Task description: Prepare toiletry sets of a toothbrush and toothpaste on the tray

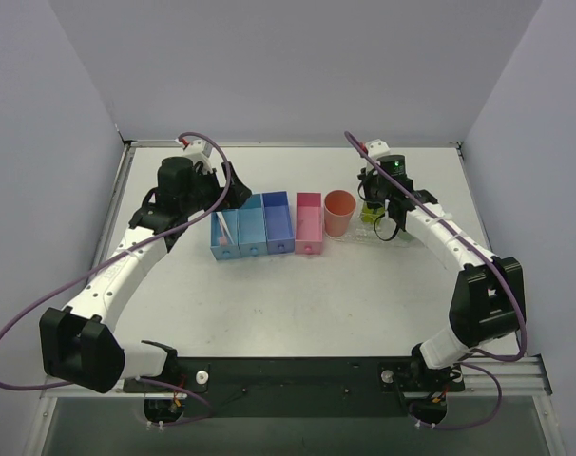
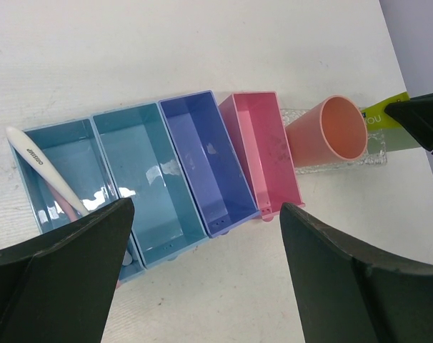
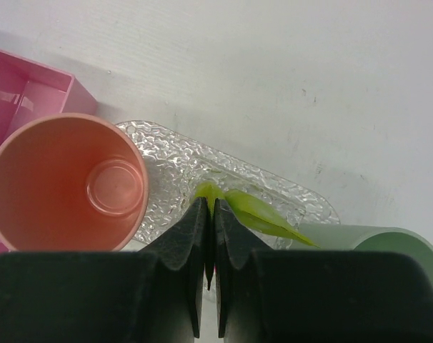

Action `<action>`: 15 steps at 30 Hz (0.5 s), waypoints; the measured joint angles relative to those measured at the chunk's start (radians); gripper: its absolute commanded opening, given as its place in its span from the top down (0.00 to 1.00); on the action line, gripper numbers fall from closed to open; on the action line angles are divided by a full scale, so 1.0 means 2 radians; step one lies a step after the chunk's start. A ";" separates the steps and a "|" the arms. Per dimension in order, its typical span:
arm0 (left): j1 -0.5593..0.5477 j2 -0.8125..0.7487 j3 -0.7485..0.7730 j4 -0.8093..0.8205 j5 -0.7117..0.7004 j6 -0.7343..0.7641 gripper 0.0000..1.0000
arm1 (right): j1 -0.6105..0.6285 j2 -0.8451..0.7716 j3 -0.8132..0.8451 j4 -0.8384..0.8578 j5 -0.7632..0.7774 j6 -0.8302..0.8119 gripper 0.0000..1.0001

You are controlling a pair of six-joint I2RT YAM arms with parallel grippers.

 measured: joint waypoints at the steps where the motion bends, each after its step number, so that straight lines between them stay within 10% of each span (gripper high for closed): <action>1: 0.000 0.000 0.000 0.000 0.000 0.000 0.06 | 0.000 0.000 -0.001 0.001 0.000 0.001 0.97; 15: 0.000 0.006 0.005 -0.007 0.000 -0.004 0.06 | -0.001 0.001 -0.004 0.016 0.011 0.003 0.85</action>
